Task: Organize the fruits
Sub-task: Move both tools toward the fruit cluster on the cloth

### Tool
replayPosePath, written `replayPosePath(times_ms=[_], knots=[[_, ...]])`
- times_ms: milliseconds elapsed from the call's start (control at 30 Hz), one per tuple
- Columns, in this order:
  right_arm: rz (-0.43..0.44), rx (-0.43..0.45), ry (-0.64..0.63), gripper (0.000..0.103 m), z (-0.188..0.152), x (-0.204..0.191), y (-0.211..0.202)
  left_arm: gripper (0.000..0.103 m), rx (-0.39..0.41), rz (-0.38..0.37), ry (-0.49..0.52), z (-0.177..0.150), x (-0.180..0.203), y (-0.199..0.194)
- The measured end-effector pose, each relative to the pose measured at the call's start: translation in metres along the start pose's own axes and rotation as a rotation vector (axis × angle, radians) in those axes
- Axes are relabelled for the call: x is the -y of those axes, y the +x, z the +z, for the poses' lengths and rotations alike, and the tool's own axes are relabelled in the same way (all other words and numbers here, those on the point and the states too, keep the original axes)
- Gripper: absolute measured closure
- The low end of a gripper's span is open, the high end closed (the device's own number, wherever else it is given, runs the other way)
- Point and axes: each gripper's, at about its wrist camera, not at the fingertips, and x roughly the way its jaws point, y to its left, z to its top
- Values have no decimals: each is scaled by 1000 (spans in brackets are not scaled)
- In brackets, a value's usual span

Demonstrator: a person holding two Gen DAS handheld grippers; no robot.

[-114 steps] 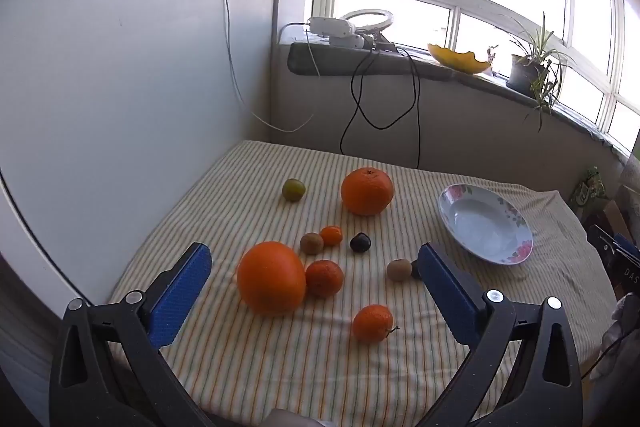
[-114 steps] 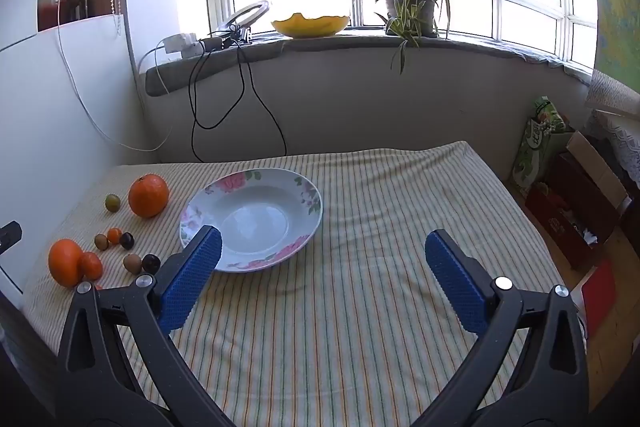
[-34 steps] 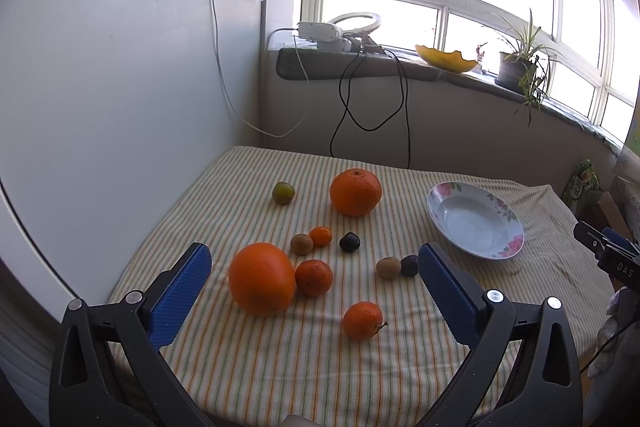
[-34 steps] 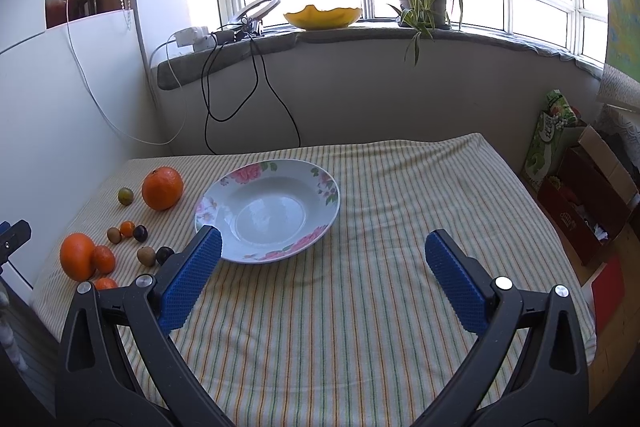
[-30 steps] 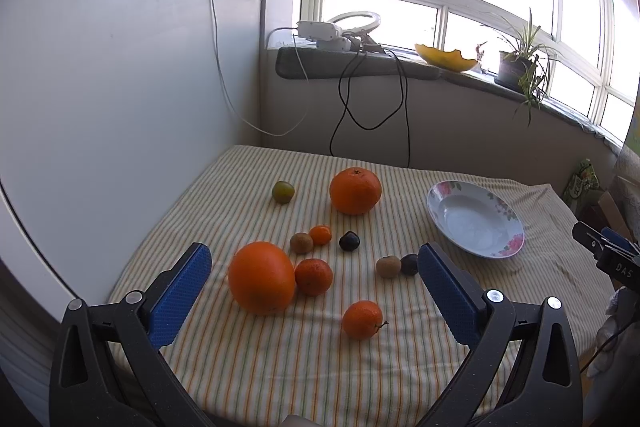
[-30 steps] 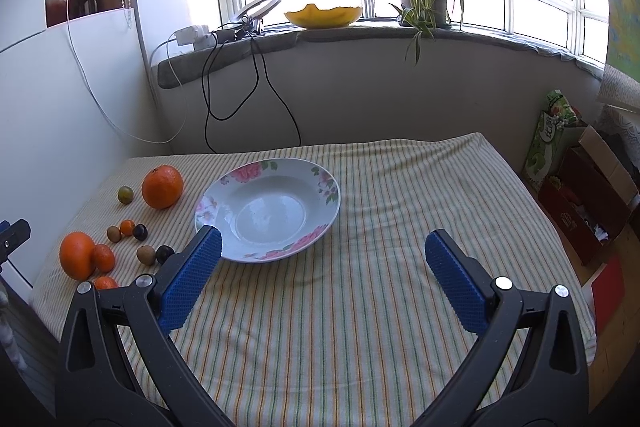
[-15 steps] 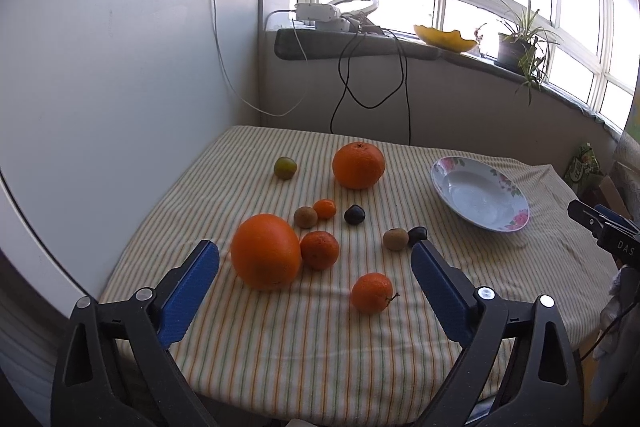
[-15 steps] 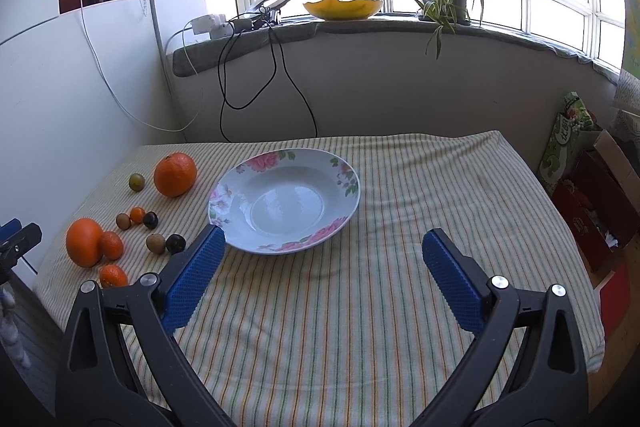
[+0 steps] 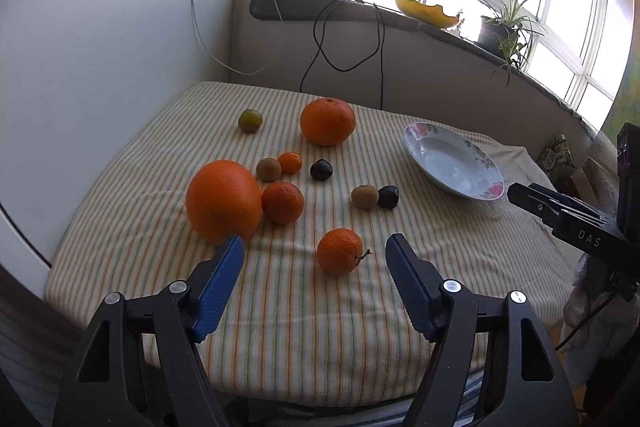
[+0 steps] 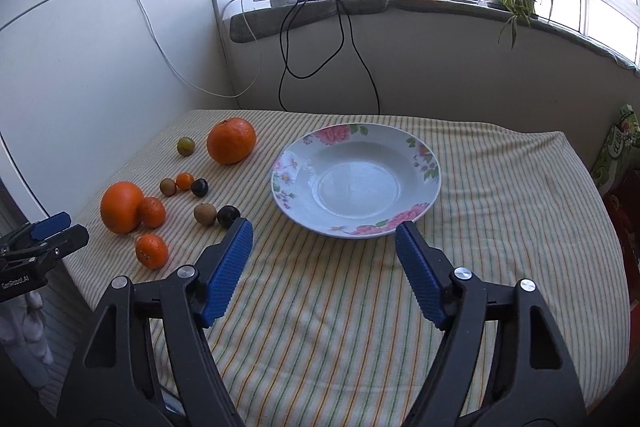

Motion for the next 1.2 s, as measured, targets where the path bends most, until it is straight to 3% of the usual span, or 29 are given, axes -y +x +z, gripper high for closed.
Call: replayPosePath(times_ms=[133,467,867,1200], knots=[[78,-46,-27,41,1,-13,16,42,-33,-41,-2,-6,4,9],[185,-130,-121,58,4,-52,56,49,-79,-96,-19,-11,7,27],[240,-185,-157,64,3,-77,84,52,-87,-91,-34,-12,-3,32],[316,-193,-189,67,22,-102,90,53,-41,-22,-82,-10,-35,20]])
